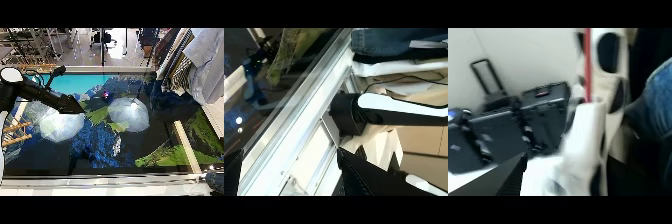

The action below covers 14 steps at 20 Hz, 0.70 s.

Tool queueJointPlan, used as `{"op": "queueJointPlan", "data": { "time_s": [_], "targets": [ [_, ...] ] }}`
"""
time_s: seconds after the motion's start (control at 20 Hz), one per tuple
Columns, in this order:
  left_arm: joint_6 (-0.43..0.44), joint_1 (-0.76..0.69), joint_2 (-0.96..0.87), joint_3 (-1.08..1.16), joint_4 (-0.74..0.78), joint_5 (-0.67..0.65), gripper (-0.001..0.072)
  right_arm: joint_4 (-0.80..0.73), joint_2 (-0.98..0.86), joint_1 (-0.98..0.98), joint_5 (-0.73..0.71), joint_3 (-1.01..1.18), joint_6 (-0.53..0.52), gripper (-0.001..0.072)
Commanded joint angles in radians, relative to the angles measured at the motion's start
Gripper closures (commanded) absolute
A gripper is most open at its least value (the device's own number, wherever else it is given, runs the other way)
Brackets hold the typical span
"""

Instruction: Fold the clothes and pants, and hang the long-sleeved shirts on hangers.

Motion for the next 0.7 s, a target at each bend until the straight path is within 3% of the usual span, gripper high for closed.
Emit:
{"op": "queueJointPlan", "data": {
  "time_s": [0.0,0.1,0.15,0.2,0.25,0.35,0.4,0.5,0.55,0.65],
  "targets": [
    [0.000,0.001,0.002,0.000,0.097,-0.066,0.0129,0.141,0.127,0.003,-0.217,0.000,-0.005,0.0154],
    [-0.021,0.001,0.014,0.001,0.407,-0.087,0.0163,0.303,0.234,0.038,-0.317,0.000,-0.043,0.0155],
    [-0.080,0.001,0.027,0.001,0.657,-0.088,0.0163,0.395,0.281,0.079,-0.322,0.000,-0.131,0.0155],
    [-0.126,-0.002,0.041,0.001,0.914,-0.087,0.0211,0.508,0.321,0.138,-0.294,0.000,-0.250,0.0155],
    [-0.171,-0.001,0.061,0.001,1.175,-0.083,0.0229,0.620,0.348,0.204,-0.222,0.000,-0.373,0.0155],
    [-0.183,0.020,0.116,0.001,1.461,-0.003,0.0205,0.833,0.365,0.355,0.077,0.000,-0.597,0.0156],
    [-0.184,0.043,0.153,0.001,1.481,0.078,0.0205,0.920,0.353,0.441,0.282,-0.010,-0.660,0.0157],
    [-0.213,0.087,0.221,0.001,1.452,0.231,0.0207,0.995,0.323,0.626,0.643,-0.097,-0.673,0.0190],
    [-0.252,0.104,0.253,0.001,1.445,0.311,0.0208,0.989,0.309,0.733,0.772,-0.171,-0.650,0.0305],
    [-0.317,0.117,0.293,0.001,1.448,0.409,0.0208,0.980,0.292,0.921,0.828,-0.335,-0.627,0.0358]
  ]
}}
